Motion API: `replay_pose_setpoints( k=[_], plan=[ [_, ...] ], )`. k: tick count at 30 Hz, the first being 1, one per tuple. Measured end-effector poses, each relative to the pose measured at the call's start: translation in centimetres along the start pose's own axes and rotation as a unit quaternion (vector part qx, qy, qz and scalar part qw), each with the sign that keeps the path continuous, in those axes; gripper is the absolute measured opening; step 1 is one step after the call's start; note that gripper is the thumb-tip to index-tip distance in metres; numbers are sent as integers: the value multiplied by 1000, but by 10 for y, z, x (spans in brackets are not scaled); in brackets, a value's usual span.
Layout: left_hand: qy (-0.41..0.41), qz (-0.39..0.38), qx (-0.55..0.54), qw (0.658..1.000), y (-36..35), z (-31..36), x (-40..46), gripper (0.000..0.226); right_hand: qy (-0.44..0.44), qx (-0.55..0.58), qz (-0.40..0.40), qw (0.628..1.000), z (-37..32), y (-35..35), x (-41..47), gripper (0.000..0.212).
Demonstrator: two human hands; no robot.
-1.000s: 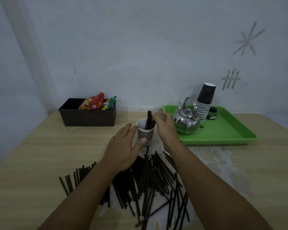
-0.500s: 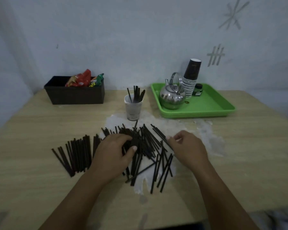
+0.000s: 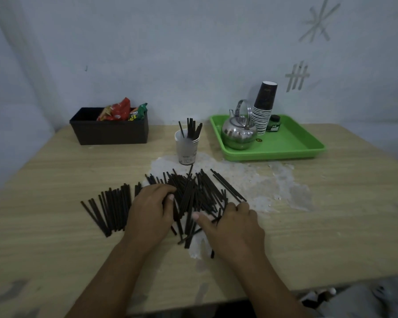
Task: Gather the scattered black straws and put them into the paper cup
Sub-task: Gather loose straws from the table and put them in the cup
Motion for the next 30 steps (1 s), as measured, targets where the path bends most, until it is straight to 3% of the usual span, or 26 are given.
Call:
replay_pose_setpoints(
  k=[5, 9, 23, 28, 30],
  plan=[
    [33, -12, -6, 999, 1, -13, 0, 19, -7, -12, -2, 1000, -24, -1, 4, 119],
    [35, -30, -2, 999, -3, -19, 0, 18, 8, -28, -2, 1000, -36, -6, 6, 122],
    [-1, -59, 15, 998, -16, -20, 0, 23, 59, 85, 38, 994, -13, -1, 25, 71],
    [-18, -76, 24, 997, -24, -9, -2, 26, 40, 32, 35, 998, -1, 0, 26, 75],
    [-26, -77, 30, 996, -25, -5, -2, 26, 47, 12, 34, 998, 1, -1, 25, 66]
  ],
)
Point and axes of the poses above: each hand's wrist, its own x-axis towards the middle knuckle, its own y-axis out of the back of the hand, z = x × y, the point moved 6 cm from there along x, towards the middle knuckle, and after that the axes turned 15 degrees about -x, right-handed, at the moved point
